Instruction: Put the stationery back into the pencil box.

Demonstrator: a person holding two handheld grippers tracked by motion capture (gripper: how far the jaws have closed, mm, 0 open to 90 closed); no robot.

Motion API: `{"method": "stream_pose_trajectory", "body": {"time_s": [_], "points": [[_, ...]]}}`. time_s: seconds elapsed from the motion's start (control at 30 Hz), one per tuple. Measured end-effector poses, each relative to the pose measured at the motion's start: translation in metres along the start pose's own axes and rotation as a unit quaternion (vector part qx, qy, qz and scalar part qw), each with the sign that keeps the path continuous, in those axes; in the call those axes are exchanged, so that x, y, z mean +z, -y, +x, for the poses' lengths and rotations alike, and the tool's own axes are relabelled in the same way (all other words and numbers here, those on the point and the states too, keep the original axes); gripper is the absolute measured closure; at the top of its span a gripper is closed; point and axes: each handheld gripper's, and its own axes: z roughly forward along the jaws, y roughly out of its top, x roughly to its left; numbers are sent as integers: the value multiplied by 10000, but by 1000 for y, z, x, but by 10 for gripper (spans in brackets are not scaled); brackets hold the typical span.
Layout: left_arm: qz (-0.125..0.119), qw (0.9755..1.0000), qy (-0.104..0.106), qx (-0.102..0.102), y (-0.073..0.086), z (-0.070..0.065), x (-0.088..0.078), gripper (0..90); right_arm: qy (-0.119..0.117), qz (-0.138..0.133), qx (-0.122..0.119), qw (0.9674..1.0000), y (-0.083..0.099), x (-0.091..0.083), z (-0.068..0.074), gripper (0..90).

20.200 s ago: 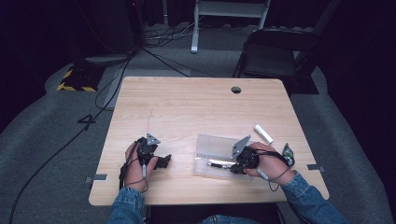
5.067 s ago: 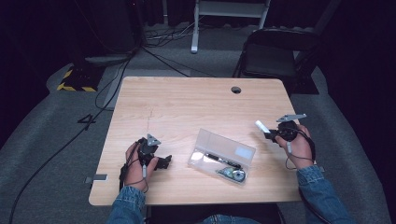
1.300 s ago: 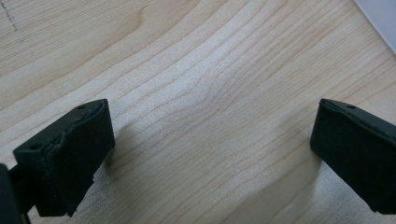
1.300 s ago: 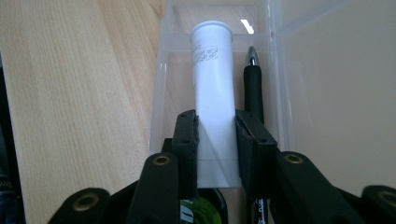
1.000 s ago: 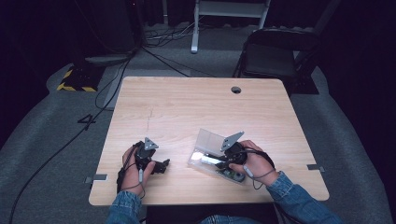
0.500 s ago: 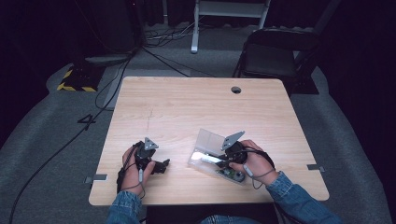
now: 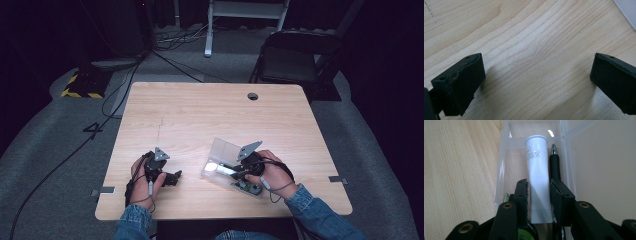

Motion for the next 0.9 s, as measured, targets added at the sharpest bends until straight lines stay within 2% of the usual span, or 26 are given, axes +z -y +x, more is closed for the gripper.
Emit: {"method": "stream_pose_trajectory", "body": {"time_s": [0.27, 0.47, 0.6, 0.77, 0.8, 0.9], "points": [[0, 10000, 2, -1, 0, 0, 0, 1, 166, -339, -8, 9993, -4, -16, 1, 611], [-14, 10000, -10, -2, 0, 0, 0, 2, 370, -677, -27, 9970, -5, -35, -2, 547], [5, 10000, -12, -43, 2, 0, -2, 2, 568, -927, 16, 9941, -5, -49, -10, 497], [-12, 10000, -38, -2, 4, 2, -3, 2, 757, -1214, 171, 9896, -1, -66, -20, 433], [-18, 10000, -21, -65, 5, 2, -3, 2, 795, -1259, 208, 9886, 0, -69, -22, 430], [-14, 10000, -41, -65, 5, 3, -5, 2, 934, -1354, 284, 9860, 3, -80, -29, 427]]}}
